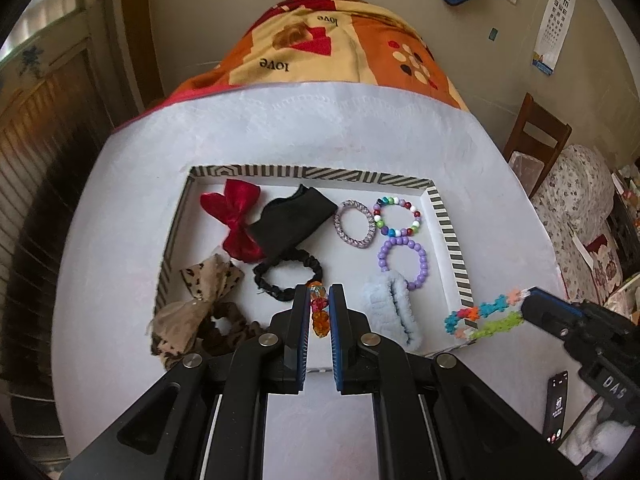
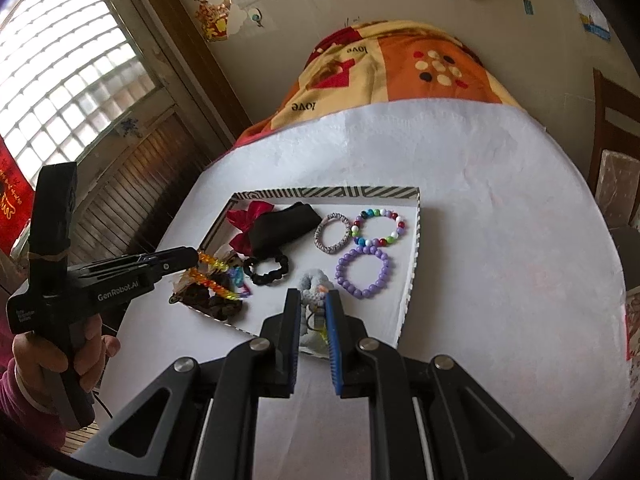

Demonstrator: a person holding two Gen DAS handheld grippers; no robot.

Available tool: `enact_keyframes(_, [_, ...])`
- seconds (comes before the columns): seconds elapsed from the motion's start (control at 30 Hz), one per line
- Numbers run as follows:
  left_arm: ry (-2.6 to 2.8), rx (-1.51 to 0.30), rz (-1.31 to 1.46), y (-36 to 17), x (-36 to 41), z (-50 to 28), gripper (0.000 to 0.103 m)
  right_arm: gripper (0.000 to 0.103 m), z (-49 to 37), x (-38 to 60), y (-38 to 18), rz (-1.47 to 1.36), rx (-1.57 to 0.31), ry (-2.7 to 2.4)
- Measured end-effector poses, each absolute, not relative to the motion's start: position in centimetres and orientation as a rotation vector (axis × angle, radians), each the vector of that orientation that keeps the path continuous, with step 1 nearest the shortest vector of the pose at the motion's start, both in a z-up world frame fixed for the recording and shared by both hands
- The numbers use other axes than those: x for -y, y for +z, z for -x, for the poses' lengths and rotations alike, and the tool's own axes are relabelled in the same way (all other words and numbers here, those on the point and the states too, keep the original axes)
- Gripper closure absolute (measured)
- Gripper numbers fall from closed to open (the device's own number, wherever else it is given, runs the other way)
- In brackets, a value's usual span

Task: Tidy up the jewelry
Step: 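Carry orange bracelet with left gripper while right carries flower strand into tray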

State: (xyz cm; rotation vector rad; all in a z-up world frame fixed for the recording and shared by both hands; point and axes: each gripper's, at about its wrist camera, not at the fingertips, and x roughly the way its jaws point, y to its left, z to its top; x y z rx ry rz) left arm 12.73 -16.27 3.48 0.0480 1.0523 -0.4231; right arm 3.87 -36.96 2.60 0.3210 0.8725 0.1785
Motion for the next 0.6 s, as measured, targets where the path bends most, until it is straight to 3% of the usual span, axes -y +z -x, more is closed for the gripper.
enact_keyframes(0.6, [-0.398,-1.191,-0.046,-2.9,16.0,-15.1,0.103,0.091,-9.3,36.8,-4.4,-0.335,-1.025,0.124])
